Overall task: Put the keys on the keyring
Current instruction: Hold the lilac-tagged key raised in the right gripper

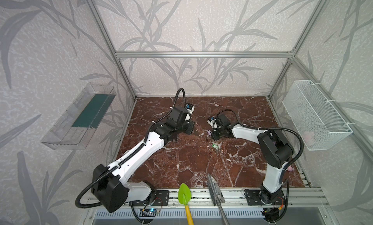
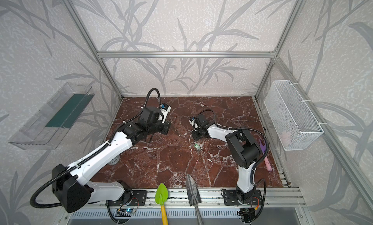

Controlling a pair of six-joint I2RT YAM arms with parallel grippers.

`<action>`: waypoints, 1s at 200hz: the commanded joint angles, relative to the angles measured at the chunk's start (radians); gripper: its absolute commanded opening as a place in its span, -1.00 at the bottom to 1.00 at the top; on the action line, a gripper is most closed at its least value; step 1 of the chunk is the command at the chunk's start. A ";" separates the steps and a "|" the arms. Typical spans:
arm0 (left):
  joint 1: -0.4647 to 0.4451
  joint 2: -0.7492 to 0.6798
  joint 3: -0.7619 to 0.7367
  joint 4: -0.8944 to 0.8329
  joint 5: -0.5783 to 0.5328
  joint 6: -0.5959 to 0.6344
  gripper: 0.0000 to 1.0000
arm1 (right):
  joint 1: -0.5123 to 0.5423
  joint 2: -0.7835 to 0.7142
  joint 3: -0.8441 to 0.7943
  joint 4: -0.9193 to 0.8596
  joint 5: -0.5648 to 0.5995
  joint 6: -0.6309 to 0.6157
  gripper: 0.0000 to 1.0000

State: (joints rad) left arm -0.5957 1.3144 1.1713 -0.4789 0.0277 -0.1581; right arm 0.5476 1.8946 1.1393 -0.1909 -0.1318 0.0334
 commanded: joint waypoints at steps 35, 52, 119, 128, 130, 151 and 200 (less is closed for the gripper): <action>-0.006 -0.025 0.000 0.000 -0.002 -0.005 -1.00 | -0.004 -0.015 -0.006 -0.010 -0.007 0.006 -0.77; -0.006 -0.027 -0.001 0.000 -0.002 -0.005 -1.00 | -0.005 -0.014 -0.003 -0.010 -0.009 0.006 -0.78; -0.006 -0.030 -0.002 -0.003 -0.004 -0.003 -1.00 | -0.004 0.001 0.007 -0.014 -0.020 0.005 -0.79; -0.006 -0.030 -0.002 -0.003 -0.005 -0.003 -1.00 | -0.004 0.002 0.007 -0.013 -0.020 0.006 -0.79; -0.006 -0.029 -0.002 -0.003 -0.005 -0.002 -1.00 | -0.003 0.003 0.007 -0.013 -0.020 0.006 -0.79; -0.006 -0.029 -0.003 -0.004 -0.005 -0.003 -1.00 | -0.003 0.003 0.010 -0.015 -0.019 0.006 -0.79; -0.007 -0.030 -0.003 -0.004 -0.005 0.000 -1.00 | -0.002 0.012 0.017 -0.019 -0.019 0.005 -0.79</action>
State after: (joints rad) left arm -0.5957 1.3140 1.1713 -0.4797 0.0277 -0.1577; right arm 0.5476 1.8950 1.1397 -0.1913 -0.1398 0.0334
